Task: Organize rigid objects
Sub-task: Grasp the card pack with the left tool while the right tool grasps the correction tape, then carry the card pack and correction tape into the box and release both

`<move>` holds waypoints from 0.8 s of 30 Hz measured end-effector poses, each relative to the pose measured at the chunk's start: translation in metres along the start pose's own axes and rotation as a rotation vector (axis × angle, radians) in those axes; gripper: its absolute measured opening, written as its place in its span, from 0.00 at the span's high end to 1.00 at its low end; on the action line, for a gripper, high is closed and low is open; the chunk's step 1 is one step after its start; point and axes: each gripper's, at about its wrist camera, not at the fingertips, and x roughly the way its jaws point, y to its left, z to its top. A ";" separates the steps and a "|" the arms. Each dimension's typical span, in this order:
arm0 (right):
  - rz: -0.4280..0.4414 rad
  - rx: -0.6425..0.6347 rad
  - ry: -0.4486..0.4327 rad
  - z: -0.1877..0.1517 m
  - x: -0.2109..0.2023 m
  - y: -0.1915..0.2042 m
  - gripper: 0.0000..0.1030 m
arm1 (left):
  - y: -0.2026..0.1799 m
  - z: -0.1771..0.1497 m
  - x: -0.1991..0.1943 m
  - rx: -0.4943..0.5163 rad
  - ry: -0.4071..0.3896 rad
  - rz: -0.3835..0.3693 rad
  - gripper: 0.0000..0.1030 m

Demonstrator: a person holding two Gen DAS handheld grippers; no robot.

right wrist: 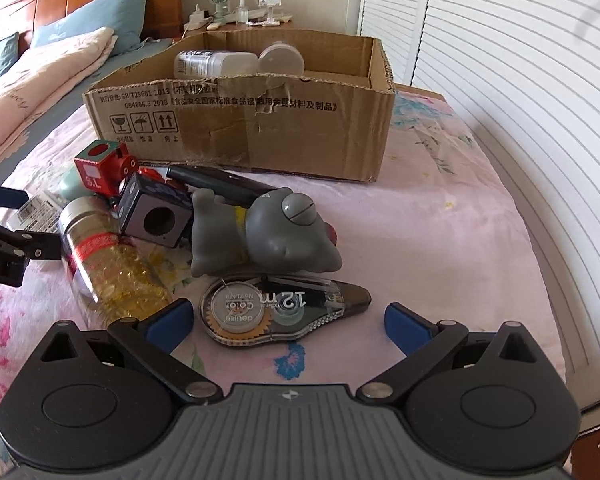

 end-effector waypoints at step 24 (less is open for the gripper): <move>0.026 -0.093 0.041 -0.008 -0.029 -0.018 0.10 | 0.003 0.004 -0.029 0.025 0.007 -0.036 0.14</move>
